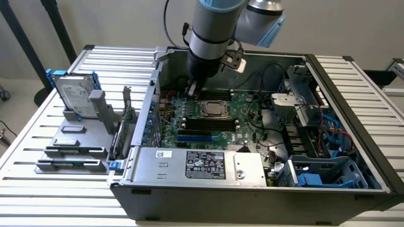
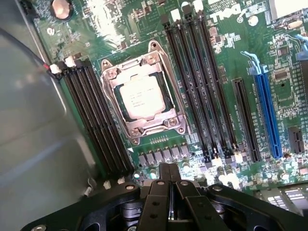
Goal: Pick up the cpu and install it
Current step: 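Install the first cpu locking lever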
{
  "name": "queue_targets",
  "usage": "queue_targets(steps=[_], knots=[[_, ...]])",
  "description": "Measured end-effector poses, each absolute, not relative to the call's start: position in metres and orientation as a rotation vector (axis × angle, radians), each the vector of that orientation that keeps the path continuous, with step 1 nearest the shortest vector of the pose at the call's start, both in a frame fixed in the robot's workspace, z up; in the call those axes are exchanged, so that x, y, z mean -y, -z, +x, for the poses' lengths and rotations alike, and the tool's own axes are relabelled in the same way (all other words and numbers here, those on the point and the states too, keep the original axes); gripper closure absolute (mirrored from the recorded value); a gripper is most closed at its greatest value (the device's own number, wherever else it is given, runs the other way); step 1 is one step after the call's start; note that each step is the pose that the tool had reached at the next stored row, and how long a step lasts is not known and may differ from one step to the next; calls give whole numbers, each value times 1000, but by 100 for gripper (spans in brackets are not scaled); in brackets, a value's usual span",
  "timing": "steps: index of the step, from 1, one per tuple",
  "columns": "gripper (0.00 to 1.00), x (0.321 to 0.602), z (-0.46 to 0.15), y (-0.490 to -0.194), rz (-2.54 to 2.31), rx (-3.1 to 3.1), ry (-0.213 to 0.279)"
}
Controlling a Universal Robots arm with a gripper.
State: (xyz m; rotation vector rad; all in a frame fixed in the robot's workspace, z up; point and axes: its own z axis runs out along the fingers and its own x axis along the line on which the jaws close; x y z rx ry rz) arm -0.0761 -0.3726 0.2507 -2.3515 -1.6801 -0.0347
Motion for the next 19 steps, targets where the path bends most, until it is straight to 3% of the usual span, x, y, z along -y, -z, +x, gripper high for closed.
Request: queue_targets(steps=[10,19], knots=[[89,372,-76,-251,-2225,1854,17],[89,371,-76,-251,-2175,1978,82]])
